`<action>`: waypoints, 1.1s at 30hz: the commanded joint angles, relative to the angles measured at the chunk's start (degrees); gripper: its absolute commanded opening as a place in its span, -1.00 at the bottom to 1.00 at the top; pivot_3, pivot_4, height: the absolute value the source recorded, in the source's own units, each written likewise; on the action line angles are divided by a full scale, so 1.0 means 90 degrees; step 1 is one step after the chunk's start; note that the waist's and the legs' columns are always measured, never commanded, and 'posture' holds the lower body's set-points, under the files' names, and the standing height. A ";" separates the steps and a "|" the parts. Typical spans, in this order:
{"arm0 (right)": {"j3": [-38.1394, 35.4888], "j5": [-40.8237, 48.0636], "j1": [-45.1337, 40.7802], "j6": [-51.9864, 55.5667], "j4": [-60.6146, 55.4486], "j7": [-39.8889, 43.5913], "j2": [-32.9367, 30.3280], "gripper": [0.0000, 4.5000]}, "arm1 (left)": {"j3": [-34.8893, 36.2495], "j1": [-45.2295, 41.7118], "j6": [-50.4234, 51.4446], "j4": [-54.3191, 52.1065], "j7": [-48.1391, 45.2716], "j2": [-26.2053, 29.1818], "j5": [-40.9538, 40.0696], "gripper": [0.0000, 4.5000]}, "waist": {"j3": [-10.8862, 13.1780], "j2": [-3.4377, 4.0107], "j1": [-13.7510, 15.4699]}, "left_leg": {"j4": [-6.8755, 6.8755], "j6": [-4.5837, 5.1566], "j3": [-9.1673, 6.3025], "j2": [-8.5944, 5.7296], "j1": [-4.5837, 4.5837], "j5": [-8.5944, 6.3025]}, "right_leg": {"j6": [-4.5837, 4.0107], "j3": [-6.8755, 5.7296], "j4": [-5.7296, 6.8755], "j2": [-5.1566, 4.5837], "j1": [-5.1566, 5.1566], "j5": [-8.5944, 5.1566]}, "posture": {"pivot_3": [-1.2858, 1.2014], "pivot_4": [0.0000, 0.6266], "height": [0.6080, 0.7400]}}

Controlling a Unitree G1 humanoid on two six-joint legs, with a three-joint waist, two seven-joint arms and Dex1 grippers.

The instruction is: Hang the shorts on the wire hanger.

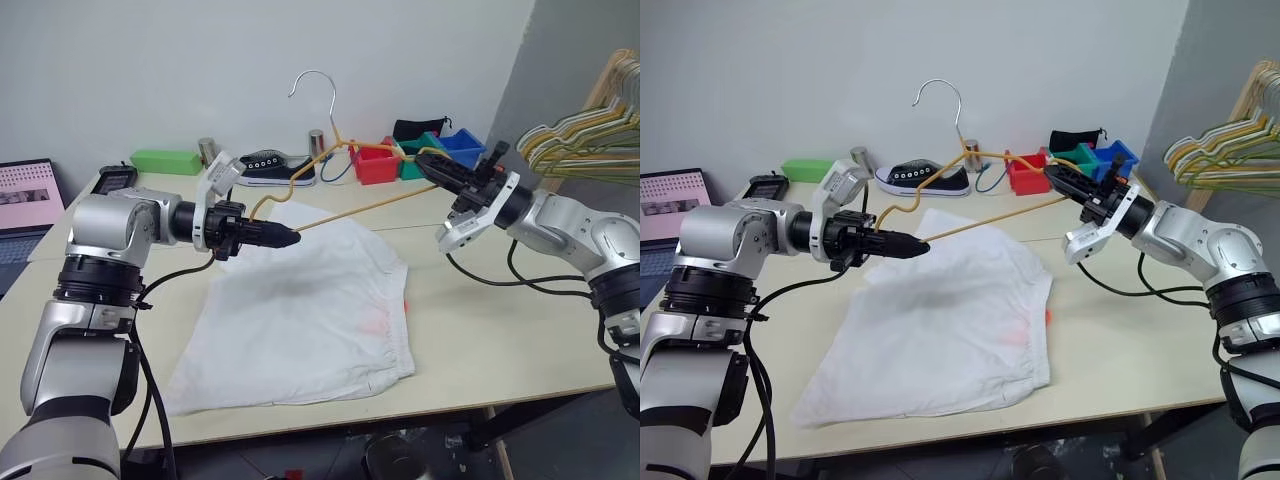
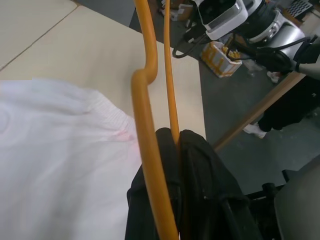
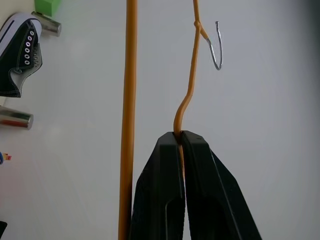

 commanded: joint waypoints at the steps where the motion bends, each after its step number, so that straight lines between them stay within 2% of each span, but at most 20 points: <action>1: 0.0074 0.1054 -0.0092 -0.0098 0.0045 0.1251 0.0180 -0.89 | -0.0090 0.0205 -0.1459 -0.0297 0.0564 -0.0036 0.0707 -0.99 | 0.0000 -0.0001 -0.0003 | 0.0000 0.0000 0.0000 0.0001 0.0001 0.0000 | 0.0000 0.0000 -0.0002 0.0000 0.0004 0.0000 | -0.23 -0.92 1.00; 2: 0.0067 0.1424 -0.0033 -0.0056 0.0027 0.1656 0.0228 -0.77 | -0.0143 0.0307 -0.1836 -0.0360 0.0725 -0.0056 0.0906 -1.00 | 0.0000 -0.0001 -0.0005 | 0.0000 0.0000 0.0002 0.0000 0.0001 0.0000 | 0.0000 0.0000 -0.0002 0.0000 0.0005 0.0000 | -0.23 -0.92 1.00; 3: 0.0098 0.1852 0.0039 0.0064 -0.0018 0.2222 0.0260 -0.75 | -0.0137 0.0377 -0.2117 -0.0402 0.0990 -0.0130 0.1067 -1.00 | 0.0000 -0.0001 -0.0005 | 0.0000 0.0000 0.0003 0.0001 0.0002 0.0000 | 0.0000 0.0001 -0.0003 0.0000 0.0006 0.0000 | -0.23 -0.92 1.00; 8: -0.0045 0.3593 0.0402 0.0976 -0.0668 0.4391 0.0190 -0.17 | -0.0189 0.0714 -0.3544 -0.0580 0.1978 -0.0349 0.1877 -1.00 | 0.0005 -0.0012 0.0008 | 0.0003 0.0000 0.0005 -0.0002 -0.0007 0.0000 | 0.0002 -0.0002 -0.0009 -0.0006 0.0010 0.0001 | -0.23 -0.92 1.00; 12: -0.0294 0.4994 0.0824 0.2479 -0.1715 0.5982 -0.0030 0.20 | -0.0196 0.0845 -0.4497 -0.0568 0.2783 -0.0448 0.2479 -1.00 | 0.0006 -0.0017 0.0014 | 0.0003 0.0000 0.0003 0.0001 -0.0009 -0.0002 | 0.0003 -0.0008 -0.0013 -0.0007 0.0011 0.0001 | -0.23 -0.92 1.00; 15: -0.0548 0.5455 0.0890 0.3845 -0.2178 0.6490 0.0073 0.47 | -0.0302 0.0983 -0.5491 -0.0665 0.3184 -0.0412 0.2980 -1.00 | 0.0006 -0.0016 -0.0006 | 0.0003 -0.0001 0.0005 0.0004 -0.0010 -0.0002 | 0.0003 -0.0006 -0.0012 -0.0008 0.0008 0.0001 | -0.24 -0.94 1.00; 20: -0.0611 0.5284 0.0733 0.4774 -0.1967 0.6638 0.0321 0.97 | -0.0440 0.1048 -0.6705 -0.0845 0.3580 -0.0387 0.3591 -1.00 | 0.0002 -0.0020 0.0011 | 0.0004 -0.0001 -0.0001 0.0003 -0.0008 -0.0002 | 0.0004 -0.0008 -0.0009 -0.0007 0.0002 0.0001 | -0.23 -0.96 1.00; 25: -0.0449 0.4813 0.0533 0.5203 -0.1409 0.6576 0.0599 0.99 | -0.0571 0.0975 -0.7791 -0.1066 0.4056 -0.0421 0.4188 -1.00 | 0.0002 -0.0019 0.0008 | 0.0004 -0.0001 0.0002 0.0000 -0.0010 -0.0002 | 0.0004 -0.0006 -0.0009 -0.0011 -0.0002 0.0001 | -0.22 -0.99 1.00; 30: -0.0347 0.4404 0.0299 0.5312 -0.0796 0.6469 0.0803 0.99 | -0.0674 0.1138 -0.8377 -0.1260 0.4450 -0.0432 0.4665 -1.00 | 0.0001 -0.0018 0.0016 | 0.0001 -0.0001 0.0003 0.0000 -0.0012 -0.0002 | 0.0004 -0.0008 -0.0008 -0.0011 -0.0005 0.0001 | -0.20 -1.00 1.00; 33: -0.0321 0.4285 0.0224 0.5161 -0.0617 0.6540 0.0799 0.80 | -0.0709 0.1209 -0.8596 -0.1210 0.4608 -0.0388 0.4881 -1.00 | 0.0001 -0.0018 0.0012 | 0.0001 -0.0001 0.0006 -0.0004 -0.0013 -0.0002 | 0.0004 -0.0006 -0.0008 -0.0014 -0.0006 0.0001 | -0.20 -1.00 1.00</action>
